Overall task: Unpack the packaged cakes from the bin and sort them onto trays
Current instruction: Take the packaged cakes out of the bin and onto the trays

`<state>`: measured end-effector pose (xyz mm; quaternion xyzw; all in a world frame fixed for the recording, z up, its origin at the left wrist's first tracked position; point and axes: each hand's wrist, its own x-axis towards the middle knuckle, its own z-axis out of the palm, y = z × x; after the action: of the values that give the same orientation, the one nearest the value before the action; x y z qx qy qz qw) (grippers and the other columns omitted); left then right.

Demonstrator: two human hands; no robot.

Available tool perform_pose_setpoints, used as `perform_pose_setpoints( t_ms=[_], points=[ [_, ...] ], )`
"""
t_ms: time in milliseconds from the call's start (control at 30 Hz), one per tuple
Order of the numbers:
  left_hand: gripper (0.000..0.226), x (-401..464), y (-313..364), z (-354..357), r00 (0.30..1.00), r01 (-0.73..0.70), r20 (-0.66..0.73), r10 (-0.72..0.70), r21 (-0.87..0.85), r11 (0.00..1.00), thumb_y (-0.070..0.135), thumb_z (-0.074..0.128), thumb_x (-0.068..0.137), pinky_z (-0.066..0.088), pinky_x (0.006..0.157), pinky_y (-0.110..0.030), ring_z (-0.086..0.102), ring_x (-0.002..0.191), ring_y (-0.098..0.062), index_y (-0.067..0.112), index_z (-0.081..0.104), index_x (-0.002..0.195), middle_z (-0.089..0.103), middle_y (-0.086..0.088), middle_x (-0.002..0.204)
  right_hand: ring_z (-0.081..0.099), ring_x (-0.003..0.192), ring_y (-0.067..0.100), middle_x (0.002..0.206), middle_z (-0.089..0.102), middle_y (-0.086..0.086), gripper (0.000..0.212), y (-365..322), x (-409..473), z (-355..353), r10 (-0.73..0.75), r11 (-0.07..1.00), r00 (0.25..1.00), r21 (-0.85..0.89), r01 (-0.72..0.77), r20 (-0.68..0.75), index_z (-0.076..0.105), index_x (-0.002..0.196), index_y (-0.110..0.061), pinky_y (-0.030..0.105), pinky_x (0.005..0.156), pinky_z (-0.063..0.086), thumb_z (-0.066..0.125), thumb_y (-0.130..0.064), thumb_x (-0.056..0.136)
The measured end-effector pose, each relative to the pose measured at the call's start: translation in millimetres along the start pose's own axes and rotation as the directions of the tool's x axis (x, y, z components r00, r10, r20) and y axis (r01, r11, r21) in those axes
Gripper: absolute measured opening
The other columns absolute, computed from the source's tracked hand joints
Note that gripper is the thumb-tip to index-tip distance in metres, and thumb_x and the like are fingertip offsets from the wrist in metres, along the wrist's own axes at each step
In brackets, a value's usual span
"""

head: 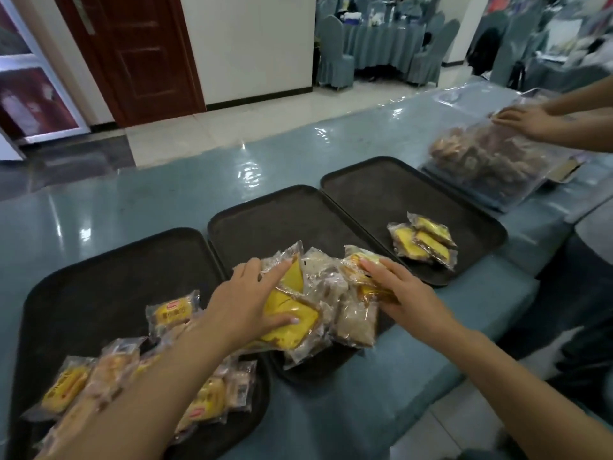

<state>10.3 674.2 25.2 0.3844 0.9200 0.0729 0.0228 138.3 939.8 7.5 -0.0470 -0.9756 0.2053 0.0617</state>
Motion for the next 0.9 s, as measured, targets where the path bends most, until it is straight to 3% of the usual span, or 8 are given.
perform_pose_setpoints(
  t_ms=[67, 167, 400, 533, 900],
  points=[
    [0.093, 27, 13, 5, 1.0, 0.005, -0.018, -0.005, 0.014, 1.0, 0.075, 0.053, 0.073, 0.036, 0.064, -0.023, 0.034, 0.094, -0.01, 0.042, 0.011, 0.149, 0.03, 0.006, 0.105, 0.042, 0.13, 0.019, 0.151, 0.031, -0.004, 0.074, 28, 11, -10, -0.02, 1.0, 1.0, 0.002, 0.02, -0.02, 0.031, 0.147, -0.038, 0.029, 0.1, 0.04, 0.067, -0.014, 0.087],
    [0.093, 72, 39, 12, 0.998, 0.034, -0.051, -0.034, -0.009, 0.999, 0.077, 0.051, 0.071, 0.041, 0.065, -0.024, 0.034, 0.092, -0.01, 0.043, 0.013, 0.149, 0.029, 0.006, 0.102, 0.04, 0.131, 0.02, 0.151, 0.032, 0.0, 0.072, 77, 32, -28, -0.057, 0.998, 0.998, -0.021, 0.056, -0.033, 0.032, 0.147, -0.033, 0.021, 0.098, 0.033, 0.066, -0.011, 0.087],
    [0.091, 188, 117, 33, 0.991, 0.112, -0.061, -0.118, -0.09, 0.99, 0.077, 0.053, 0.069, 0.036, 0.06, -0.023, 0.035, 0.091, -0.01, 0.045, 0.016, 0.146, 0.03, 0.007, 0.099, 0.036, 0.133, 0.021, 0.154, 0.027, 0.0, 0.075, 197, 78, -67, -0.014, 0.998, 1.0, -0.062, 0.014, 0.007, 0.024, 0.149, -0.036, 0.014, 0.096, 0.023, 0.063, -0.01, 0.09],
    [0.092, 242, 147, 47, 0.984, 0.167, -0.033, -0.176, -0.177, 0.97, 0.077, 0.055, 0.069, 0.05, 0.074, -0.032, 0.039, 0.096, -0.013, 0.046, 0.017, 0.146, 0.033, 0.007, 0.104, 0.038, 0.132, 0.025, 0.153, 0.029, 0.002, 0.073, 253, 108, -81, -0.038, 0.997, 0.999, -0.063, 0.039, 0.013, 0.029, 0.148, -0.035, 0.025, 0.1, 0.033, 0.065, -0.01, 0.089],
    [0.089, 376, 184, 100, 0.949, 0.309, 0.046, -0.313, -0.341, 0.888, 0.073, 0.06, 0.072, 0.05, 0.086, -0.04, 0.045, 0.111, -0.021, 0.04, 0.022, 0.145, 0.04, -0.001, 0.119, 0.037, 0.132, 0.022, 0.153, 0.024, 0.001, 0.073, 351, 180, -67, 0.109, 0.994, 0.993, -0.033, -0.107, 0.056, 0.021, 0.15, -0.035, 0.039, 0.105, 0.042, 0.062, -0.021, 0.091]
  ],
)
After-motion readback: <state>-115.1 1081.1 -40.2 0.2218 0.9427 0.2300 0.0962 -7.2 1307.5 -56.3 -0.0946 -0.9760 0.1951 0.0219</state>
